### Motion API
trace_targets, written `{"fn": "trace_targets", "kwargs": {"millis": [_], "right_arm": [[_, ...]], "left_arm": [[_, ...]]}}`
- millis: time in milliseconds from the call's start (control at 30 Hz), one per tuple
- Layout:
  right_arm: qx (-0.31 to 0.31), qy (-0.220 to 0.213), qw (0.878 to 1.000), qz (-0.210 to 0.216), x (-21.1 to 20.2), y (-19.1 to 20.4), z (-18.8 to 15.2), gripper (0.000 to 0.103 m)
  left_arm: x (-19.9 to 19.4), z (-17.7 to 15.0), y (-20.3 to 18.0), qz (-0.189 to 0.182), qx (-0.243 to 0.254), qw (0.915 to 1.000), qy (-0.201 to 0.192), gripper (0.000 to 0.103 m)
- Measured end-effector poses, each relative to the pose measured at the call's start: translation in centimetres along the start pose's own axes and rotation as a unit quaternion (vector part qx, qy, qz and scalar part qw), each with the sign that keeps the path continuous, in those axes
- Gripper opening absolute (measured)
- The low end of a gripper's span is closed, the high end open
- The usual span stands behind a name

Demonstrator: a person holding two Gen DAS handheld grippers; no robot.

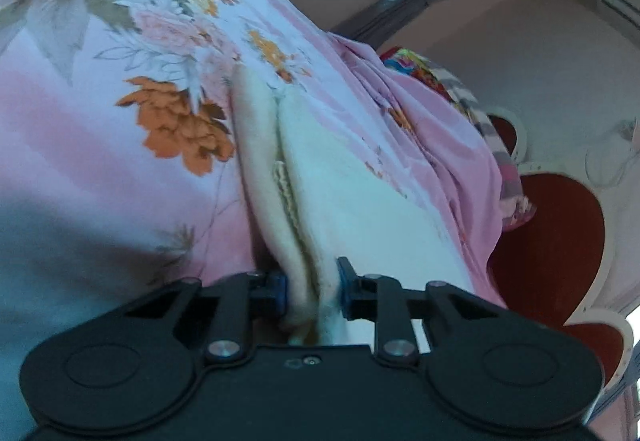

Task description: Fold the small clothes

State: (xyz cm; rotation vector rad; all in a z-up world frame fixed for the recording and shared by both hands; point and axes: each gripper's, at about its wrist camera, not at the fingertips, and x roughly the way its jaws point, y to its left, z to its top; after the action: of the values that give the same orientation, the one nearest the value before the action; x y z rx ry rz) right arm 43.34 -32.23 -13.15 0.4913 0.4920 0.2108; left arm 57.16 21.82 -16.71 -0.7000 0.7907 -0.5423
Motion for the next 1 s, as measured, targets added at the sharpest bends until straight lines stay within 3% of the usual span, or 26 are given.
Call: {"fn": "trace_targets", "kwargs": {"millis": [100,167,267,367,467,567,667,767,900,967,1000], "right_arm": [[-0.006,-0.014,0.999,-0.040,-0.9,-0.5,1.3,0.080],[-0.031,-0.039,0.993,-0.108,-1.9,-1.3,2.3,0.080],[-0.107,-0.059,0.956,-0.266,-2.2,-3.5,4.1,0.080],[-0.106,-0.038,0.939,-0.324,-2.0,-7.3,5.8,0.087],[-0.093,-0.047,0.925,-0.366,-3.3,-9.7,6.9,0.092],[-0.085,-0.073,0.917,-0.383,-6.1,-11.6,6.9,0.096],[-0.033,-0.086,0.932,-0.352,-8.2,-14.5,5.9,0.099],[0.042,-0.107,0.941,-0.318,-10.1,-16.6,5.1,0.099],[0.085,-0.127,0.947,-0.282,-11.5,-17.5,5.0,0.099],[0.102,-0.137,0.949,-0.266,-12.2,-17.8,4.8,0.099],[0.110,-0.140,0.950,-0.258,-12.5,-18.1,4.7,0.099]], "left_arm": [[0.1,-0.2,-1.2,0.030,0.028,0.9991,0.002,0.019],[0.0,-0.3,-2.0,0.047,0.048,0.9977,0.001,0.016],[0.0,-0.6,-3.0,0.068,0.072,0.9951,-0.005,0.015],[-0.3,-0.9,-3.9,0.087,0.085,0.9924,-0.017,0.014],[-0.6,-1.1,-5.9,0.116,0.102,0.9875,-0.030,0.013],[-1.1,-0.5,-9.0,0.119,0.109,0.9862,-0.038,0.012],[-0.4,0.2,-14.1,0.105,0.145,0.9830,-0.037,0.012],[2.5,0.4,-19.6,0.121,0.183,0.9756,-0.014,0.013],[9.9,-2.0,-26.1,0.177,0.254,0.9501,0.043,0.012],[14.1,-4.1,-28.4,0.205,0.282,0.9342,0.073,0.022],[16.2,-5.2,-29.4,0.204,0.282,0.9328,0.092,0.025]]}}
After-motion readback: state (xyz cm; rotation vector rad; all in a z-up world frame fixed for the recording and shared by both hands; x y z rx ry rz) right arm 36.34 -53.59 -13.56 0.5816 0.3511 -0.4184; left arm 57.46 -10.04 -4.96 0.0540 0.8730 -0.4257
